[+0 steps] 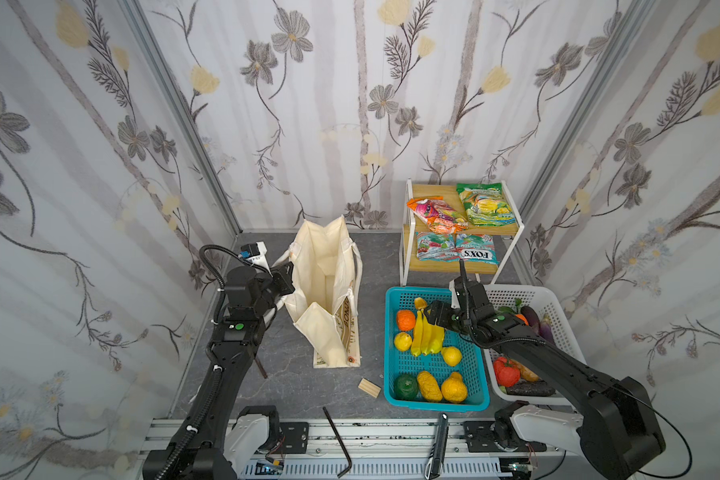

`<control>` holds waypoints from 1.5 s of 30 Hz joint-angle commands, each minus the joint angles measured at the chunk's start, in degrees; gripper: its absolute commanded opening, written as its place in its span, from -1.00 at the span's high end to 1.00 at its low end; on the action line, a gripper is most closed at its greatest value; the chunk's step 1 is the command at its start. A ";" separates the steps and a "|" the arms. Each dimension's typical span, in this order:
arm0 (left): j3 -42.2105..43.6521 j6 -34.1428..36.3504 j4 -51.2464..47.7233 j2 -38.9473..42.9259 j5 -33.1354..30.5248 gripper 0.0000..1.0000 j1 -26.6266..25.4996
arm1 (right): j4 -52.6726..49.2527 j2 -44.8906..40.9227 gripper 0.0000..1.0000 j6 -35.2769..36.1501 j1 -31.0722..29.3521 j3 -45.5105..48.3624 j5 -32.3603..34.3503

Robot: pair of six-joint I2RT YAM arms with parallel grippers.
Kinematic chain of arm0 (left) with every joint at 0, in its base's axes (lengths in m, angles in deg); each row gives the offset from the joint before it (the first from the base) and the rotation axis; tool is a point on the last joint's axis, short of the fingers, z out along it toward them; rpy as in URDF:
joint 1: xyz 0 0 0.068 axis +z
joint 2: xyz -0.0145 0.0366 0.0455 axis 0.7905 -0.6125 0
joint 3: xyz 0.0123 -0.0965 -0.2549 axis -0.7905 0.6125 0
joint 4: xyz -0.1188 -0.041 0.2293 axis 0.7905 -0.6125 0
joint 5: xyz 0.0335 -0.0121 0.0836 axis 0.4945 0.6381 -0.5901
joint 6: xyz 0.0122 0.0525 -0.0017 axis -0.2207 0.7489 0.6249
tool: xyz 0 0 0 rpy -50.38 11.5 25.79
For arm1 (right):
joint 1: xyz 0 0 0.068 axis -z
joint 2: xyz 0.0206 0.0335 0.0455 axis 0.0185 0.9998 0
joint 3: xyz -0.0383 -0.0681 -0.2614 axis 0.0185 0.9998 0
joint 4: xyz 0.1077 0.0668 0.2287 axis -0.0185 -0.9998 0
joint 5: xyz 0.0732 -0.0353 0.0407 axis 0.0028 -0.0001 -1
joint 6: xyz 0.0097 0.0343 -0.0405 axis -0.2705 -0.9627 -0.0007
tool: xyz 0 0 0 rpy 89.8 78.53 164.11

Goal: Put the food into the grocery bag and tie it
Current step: 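Lower the right gripper onto the yellow bananas and close on them, then lift the bananas out of the teal basket with the right gripper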

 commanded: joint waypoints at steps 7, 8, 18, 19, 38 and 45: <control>-2.19 -0.11 -1.61 -3.13 -1.31 1.00 0.03 | 6.80 -0.67 -0.65 2.92 0.23 5.77 1.02; -1.92 -0.02 -1.69 -2.93 -1.76 1.00 0.03 | 6.96 -0.19 -0.66 3.00 0.25 5.93 1.02; -2.43 -1.16 -2.18 -4.25 0.54 1.00 0.01 | 18.25 0.26 -0.40 0.24 0.25 10.86 -5.09; -2.30 -1.25 -2.14 -4.33 0.76 1.00 0.03 | 18.85 0.69 -0.33 0.00 0.25 10.93 -5.36; -2.52 -2.66 -2.14 -5.21 2.79 1.00 0.01 | 18.39 -7.30 0.33 -1.72 0.19 11.99 -2.69; -2.61 -2.82 -2.05 -5.38 2.71 1.00 -0.03 | 13.86 -16.10 0.34 -0.70 -0.40 8.37 -1.59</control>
